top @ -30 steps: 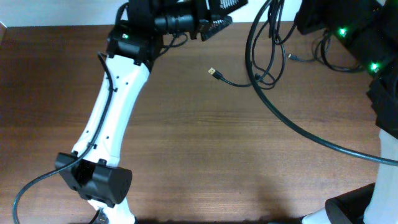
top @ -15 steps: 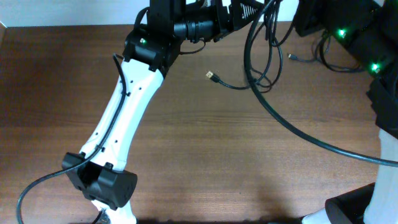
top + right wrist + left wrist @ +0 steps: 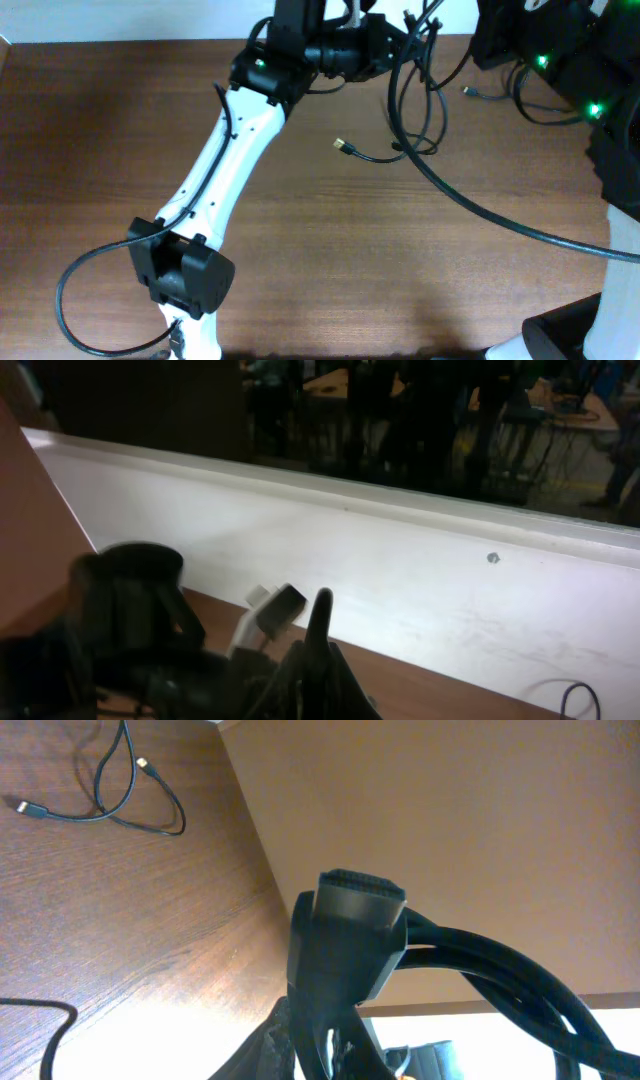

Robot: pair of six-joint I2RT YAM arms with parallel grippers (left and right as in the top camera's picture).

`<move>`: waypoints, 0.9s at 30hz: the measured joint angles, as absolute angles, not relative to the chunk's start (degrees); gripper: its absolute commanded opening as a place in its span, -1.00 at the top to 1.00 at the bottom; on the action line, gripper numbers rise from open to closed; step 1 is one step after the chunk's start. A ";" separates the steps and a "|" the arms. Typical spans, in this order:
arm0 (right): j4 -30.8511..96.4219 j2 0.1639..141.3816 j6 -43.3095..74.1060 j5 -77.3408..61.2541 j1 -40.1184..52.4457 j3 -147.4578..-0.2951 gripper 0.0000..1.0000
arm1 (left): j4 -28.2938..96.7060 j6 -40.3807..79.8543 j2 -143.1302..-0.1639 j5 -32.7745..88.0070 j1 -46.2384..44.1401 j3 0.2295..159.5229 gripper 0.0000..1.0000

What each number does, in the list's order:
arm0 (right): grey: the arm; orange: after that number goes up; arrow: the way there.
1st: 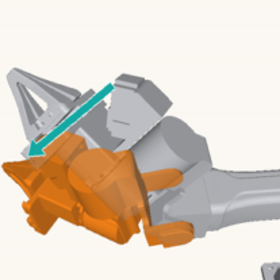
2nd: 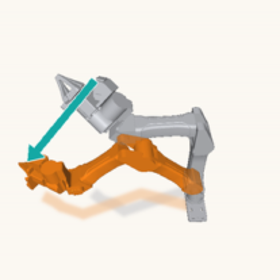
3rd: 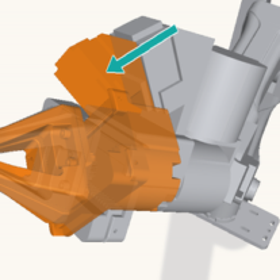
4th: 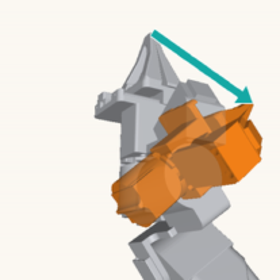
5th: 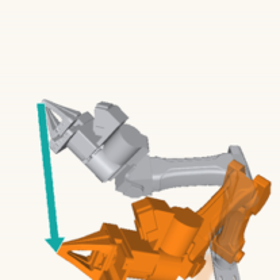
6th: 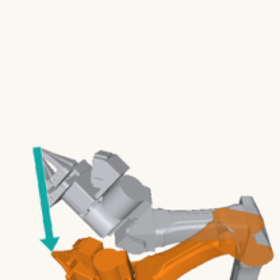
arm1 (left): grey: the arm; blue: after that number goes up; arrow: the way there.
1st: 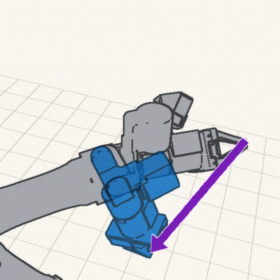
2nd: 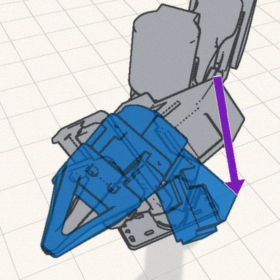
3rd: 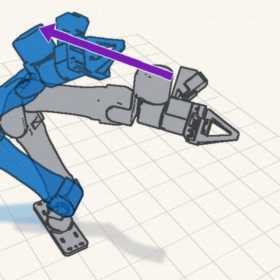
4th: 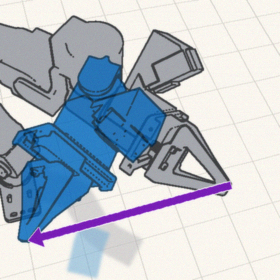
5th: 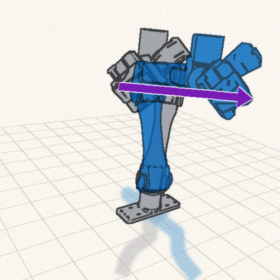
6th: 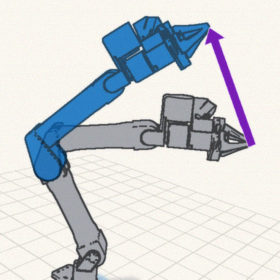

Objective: Untangle cables

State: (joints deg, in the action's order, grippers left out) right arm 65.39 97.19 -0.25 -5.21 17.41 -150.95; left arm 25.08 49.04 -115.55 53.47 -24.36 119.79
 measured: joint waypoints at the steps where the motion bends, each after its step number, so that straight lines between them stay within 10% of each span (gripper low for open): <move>1: 65.56 97.32 -0.54 -5.21 16.93 -150.95 0.93 | 25.52 49.04 -115.55 55.44 -22.87 119.79 1.00; 15: 69.97 103.13 -3.68 -5.52 -1.87 -149.62 0.92 | 74.06 21.78 -96.77 40.49 17.30 119.92 1.00; 27: 71.55 103.37 -3.68 -10.24 6.98 -149.23 0.92 | 58.70 20.36 -96.31 42.63 -6.48 119.68 1.00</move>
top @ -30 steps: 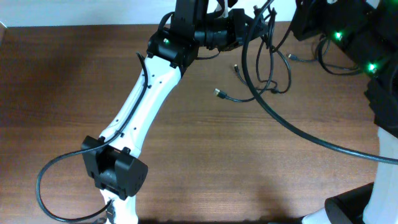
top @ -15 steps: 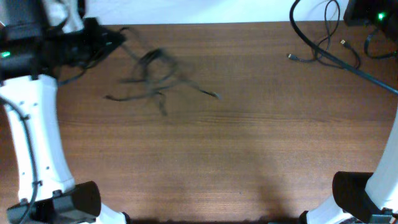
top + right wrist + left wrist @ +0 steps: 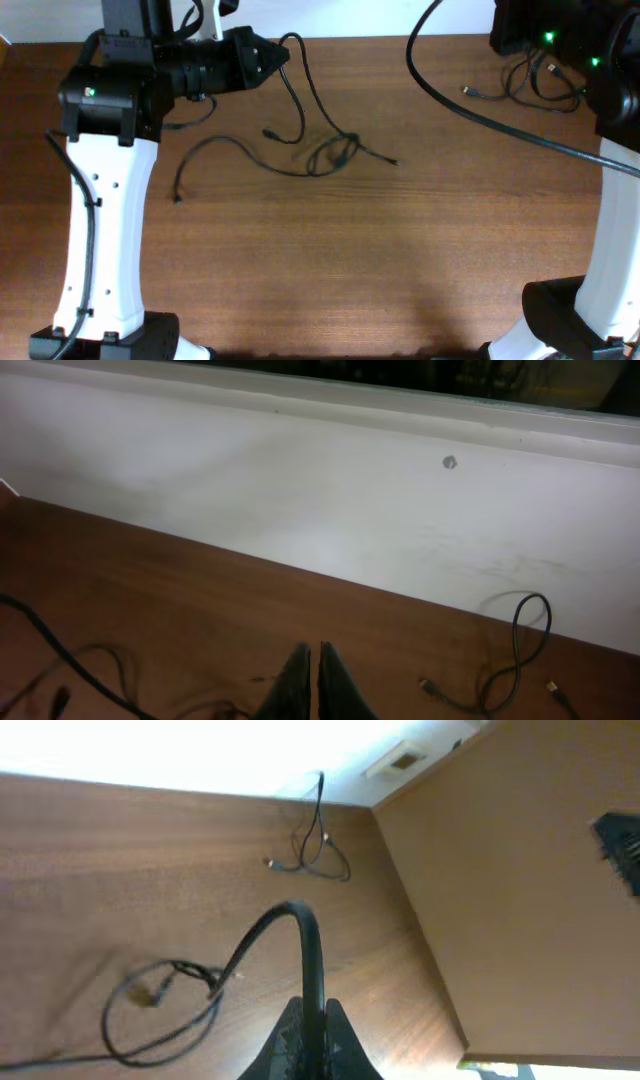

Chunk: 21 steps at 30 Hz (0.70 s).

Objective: Untangle cables

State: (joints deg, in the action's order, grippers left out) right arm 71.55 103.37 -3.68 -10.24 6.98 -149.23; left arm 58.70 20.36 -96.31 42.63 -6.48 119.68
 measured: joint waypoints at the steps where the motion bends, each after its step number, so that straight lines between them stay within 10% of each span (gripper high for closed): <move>1: 72.03 103.88 -3.70 -10.28 7.16 -149.23 0.92 | 57.82 20.36 -95.81 42.63 -6.22 119.74 1.00; 2: 72.64 105.71 -3.66 -10.41 8.03 -149.23 0.89 | 56.66 20.36 -94.74 42.63 -6.09 120.22 1.00; 3: 73.21 108.31 -3.66 -10.63 9.19 -149.21 -0.99 | 55.24 20.36 -93.17 42.41 -6.09 121.23 1.00; 21: 72.12 127.59 9.04 -16.32 32.42 -148.92 -0.98 | 52.05 20.56 -85.49 -5.34 -6.02 124.36 1.00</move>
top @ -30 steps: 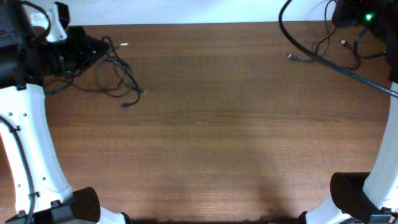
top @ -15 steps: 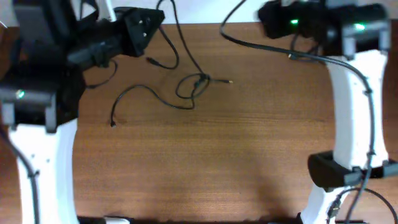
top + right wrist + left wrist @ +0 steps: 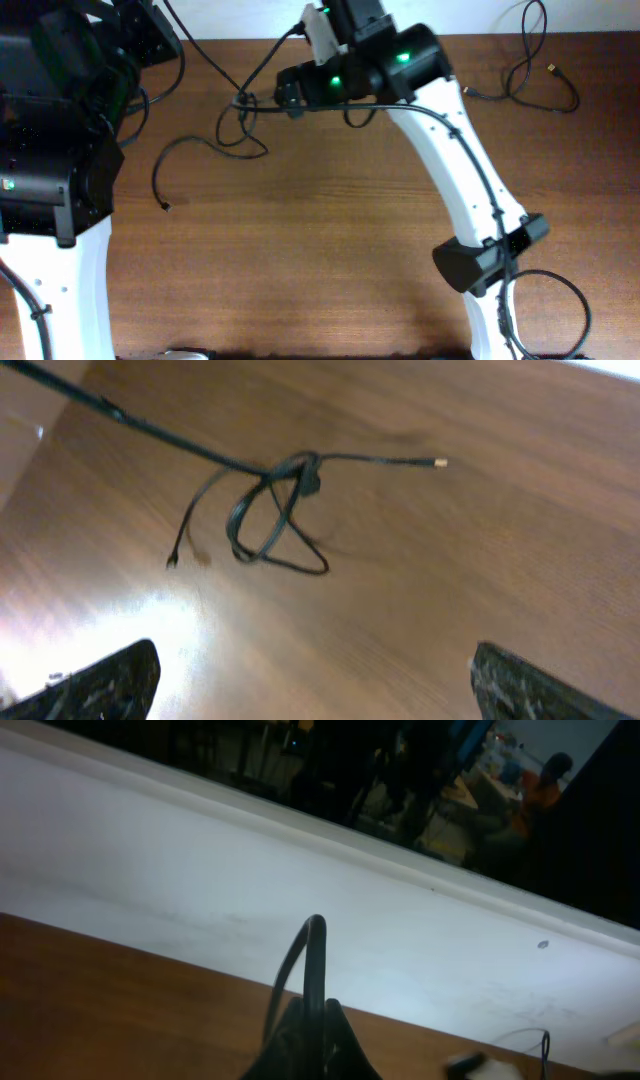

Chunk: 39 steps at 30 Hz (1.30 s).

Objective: Untangle cables

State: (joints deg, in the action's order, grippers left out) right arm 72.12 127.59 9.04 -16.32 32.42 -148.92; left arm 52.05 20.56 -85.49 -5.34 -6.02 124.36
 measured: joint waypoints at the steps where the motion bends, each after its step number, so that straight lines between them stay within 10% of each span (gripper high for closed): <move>1: 69.49 129.73 8.91 -16.36 34.28 -148.92 -0.98 | 52.05 20.56 -85.49 -5.37 -6.02 124.36 1.00; 12: 59.55 139.50 0.93 -13.91 42.46 -148.70 -0.98 | 52.42 21.69 -85.49 -3.20 -6.02 124.36 1.00; 13: 59.53 139.57 0.84 -13.30 42.46 -148.70 -0.89 | 52.42 21.69 -85.49 -3.20 -6.02 124.36 1.00; 14: 59.42 139.57 0.58 -12.62 42.44 -148.70 -0.16 | 52.42 21.69 -85.49 -3.20 -6.02 124.36 1.00; 34: 53.25 143.15 0.16 -10.33 42.44 -144.73 -0.24 | 55.81 21.71 -85.49 -3.20 -6.02 124.36 1.00; 36: 52.56 144.20 0.16 -10.33 42.44 -144.73 0.92 | 56.62 21.74 -85.49 -3.20 -6.02 124.36 1.00; 39: 52.18 144.35 -0.49 -9.93 42.41 -144.73 0.92 | 58.17 21.89 -85.49 -3.18 -6.02 124.36 1.00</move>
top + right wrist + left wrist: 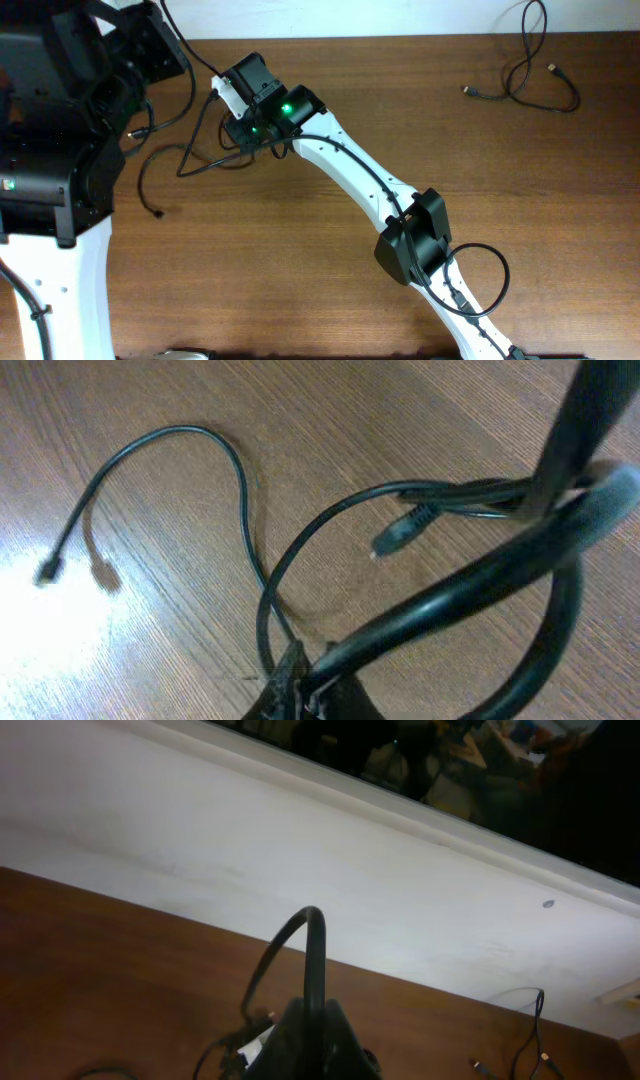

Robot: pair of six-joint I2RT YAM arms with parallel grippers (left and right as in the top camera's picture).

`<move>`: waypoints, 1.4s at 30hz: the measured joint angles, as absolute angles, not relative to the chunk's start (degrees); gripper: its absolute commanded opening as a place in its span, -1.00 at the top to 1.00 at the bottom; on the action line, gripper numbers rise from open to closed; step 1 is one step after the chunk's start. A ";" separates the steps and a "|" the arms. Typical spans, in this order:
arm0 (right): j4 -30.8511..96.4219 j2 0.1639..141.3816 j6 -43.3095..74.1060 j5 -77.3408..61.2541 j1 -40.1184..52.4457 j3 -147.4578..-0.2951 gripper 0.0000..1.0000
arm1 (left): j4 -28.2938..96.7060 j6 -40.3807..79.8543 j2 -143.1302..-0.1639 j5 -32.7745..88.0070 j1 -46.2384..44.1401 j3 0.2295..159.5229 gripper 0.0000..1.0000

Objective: Untangle cables

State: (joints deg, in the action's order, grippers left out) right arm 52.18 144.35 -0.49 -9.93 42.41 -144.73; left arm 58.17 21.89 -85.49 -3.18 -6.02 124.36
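Observation:
A tangle of thin black cable (205,152) lies on the wooden table (300,290) at the back left, one loose end (160,213) trailing toward the front. My left gripper (315,1020) is shut on one strand, which arches up out of its fingers. My right gripper (240,135) reaches in from the right and sits low on the tangle. In the right wrist view it (305,682) is shut on a thin loop (245,490). A thicker black cable (480,585) crosses just above its fingers, and a plug (400,532) lies beyond.
A second coiled black cable (535,70) lies at the back right corner. My right arm (360,190) stretches diagonally across the table's middle, its own supply cable (485,285) looping near the front. My left arm's bulk (60,130) fills the left side. A white wall (300,850) backs the table.
My right gripper was wide open above the tangle; now it is further left, down on it and shut on a thin loop. The tangle has shifted slightly left. My left gripper still holds its strand.
Both arms were first at the back right beside a heap of cables. Then my left gripper held a strand at the back left with the tangle near the table's middle. Later the tangle was further left under my open right gripper, which now grips it.

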 measured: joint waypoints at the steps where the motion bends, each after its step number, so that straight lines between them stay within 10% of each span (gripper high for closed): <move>1: 52.62 144.35 -1.26 -9.91 42.35 -144.73 0.92 | 58.70 21.89 -85.49 -3.18 -6.02 124.36 1.00; 12: 70.87 97.78 -2.20 -5.34 26.04 -149.84 0.92 | 64.53 21.93 -101.73 -18.52 -6.02 125.03 1.00; 25: 71.22 82.30 -0.47 -2.02 20.21 -148.92 0.92 | 70.17 24.10 -132.25 -25.17 -3.62 124.81 1.00; 30: 73.34 90.43 -0.62 6.61 16.14 -148.90 0.92 | 70.65 24.71 -117.05 -24.56 -7.20 131.35 1.00; 35: 69.80 95.66 -0.84 7.16 -11.51 -148.68 0.92 | 70.72 24.88 -91.55 -17.72 -7.01 134.17 1.00; 42: 63.96 107.28 -1.28 7.22 -29.98 -148.79 0.92 | 67.92 24.84 -90.41 -2.48 -16.45 133.99 1.00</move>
